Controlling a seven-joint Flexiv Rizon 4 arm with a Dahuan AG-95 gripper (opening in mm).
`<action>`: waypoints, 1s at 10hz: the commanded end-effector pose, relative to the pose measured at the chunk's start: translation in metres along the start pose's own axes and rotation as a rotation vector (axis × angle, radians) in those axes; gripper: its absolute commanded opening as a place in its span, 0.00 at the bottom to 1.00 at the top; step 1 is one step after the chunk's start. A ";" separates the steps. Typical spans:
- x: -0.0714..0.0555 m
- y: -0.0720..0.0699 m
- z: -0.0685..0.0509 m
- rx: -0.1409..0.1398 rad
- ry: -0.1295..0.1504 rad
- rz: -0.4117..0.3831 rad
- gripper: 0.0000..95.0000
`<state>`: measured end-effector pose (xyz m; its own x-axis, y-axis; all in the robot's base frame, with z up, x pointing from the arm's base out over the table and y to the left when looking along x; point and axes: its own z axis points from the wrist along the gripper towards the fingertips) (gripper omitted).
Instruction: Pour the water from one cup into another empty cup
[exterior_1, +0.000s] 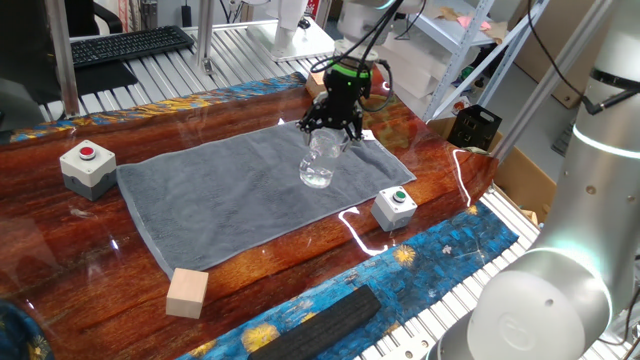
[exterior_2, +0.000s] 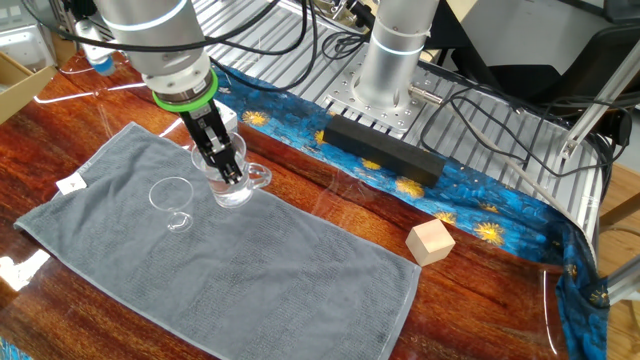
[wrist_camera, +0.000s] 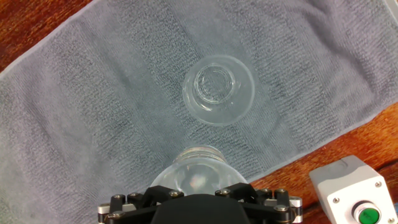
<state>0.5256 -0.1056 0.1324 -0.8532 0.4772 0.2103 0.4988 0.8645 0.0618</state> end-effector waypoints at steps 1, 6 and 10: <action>-0.003 0.002 0.001 0.005 0.053 0.009 0.00; -0.005 0.003 0.007 0.006 0.109 0.000 0.00; -0.006 0.003 0.008 0.016 0.153 -0.002 0.00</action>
<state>0.5320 -0.1047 0.1231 -0.8194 0.4458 0.3604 0.4930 0.8688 0.0462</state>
